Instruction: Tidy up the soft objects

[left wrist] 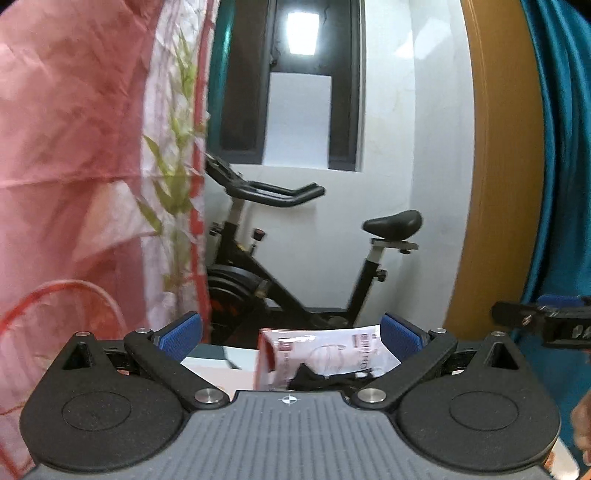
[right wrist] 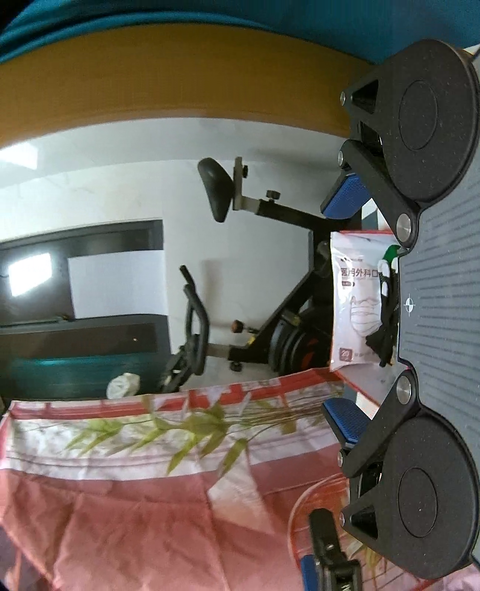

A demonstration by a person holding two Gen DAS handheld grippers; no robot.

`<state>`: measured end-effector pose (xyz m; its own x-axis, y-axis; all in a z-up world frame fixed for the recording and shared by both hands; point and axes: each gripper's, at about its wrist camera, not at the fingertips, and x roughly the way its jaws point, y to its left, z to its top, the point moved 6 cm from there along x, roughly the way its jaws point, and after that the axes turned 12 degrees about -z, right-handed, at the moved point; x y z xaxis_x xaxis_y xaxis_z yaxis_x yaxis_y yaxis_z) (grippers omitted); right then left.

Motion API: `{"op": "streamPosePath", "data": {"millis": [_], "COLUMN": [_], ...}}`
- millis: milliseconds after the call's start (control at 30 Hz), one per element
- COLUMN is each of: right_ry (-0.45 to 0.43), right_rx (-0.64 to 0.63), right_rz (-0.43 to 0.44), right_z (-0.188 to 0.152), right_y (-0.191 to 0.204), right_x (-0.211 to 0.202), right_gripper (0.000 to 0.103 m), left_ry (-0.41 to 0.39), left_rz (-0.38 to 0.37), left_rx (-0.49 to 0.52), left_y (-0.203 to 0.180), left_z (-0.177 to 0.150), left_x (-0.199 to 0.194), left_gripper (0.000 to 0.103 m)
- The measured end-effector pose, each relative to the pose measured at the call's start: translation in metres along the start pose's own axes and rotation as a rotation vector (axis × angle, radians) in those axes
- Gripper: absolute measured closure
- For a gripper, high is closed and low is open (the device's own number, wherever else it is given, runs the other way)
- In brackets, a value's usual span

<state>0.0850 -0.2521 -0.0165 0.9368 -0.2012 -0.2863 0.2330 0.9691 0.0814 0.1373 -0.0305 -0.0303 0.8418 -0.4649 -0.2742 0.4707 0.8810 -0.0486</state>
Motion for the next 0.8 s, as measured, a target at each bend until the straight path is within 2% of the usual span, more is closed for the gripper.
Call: {"op": "streamPosePath", "data": {"millis": [100,200,400,600,800], "right_ry": [-0.023,-0.052,-0.052,-0.092,-0.089], "right_rx": [0.019,0.014,0.007,0.009,0.011], "right_rz": [-0.004,-0.019,-0.017,-0.021,-0.015], "right_z": [0.002,-0.002,-0.011,-0.009,-0.014], "right_y": [-0.003,-0.003,0.001,0.004,0.003], "right_x": [-0.025,-0.048,-0.078,-0.104,-0.114], "right_gripper": [0.0,0.0,0.0,0.0,0.0], "left_ry": [0.006,0.005,-0.011,-0.029,-0.042], "left_rz": [0.049,0.039,0.088,0.103,0.113], "left_rx": [0.027,0.022,0.035,0.022,0.026], "left_y": [-0.005,-0.007,-0.009,-0.011,-0.016], "left_z": [-0.001,-0.004,-0.006,-0.007,-0.007], "left_x": [-0.018,-0.039,-0.071,-0.088,-0.099], "left_gripper": [0.0,0.0,0.0,0.0,0.0]}}
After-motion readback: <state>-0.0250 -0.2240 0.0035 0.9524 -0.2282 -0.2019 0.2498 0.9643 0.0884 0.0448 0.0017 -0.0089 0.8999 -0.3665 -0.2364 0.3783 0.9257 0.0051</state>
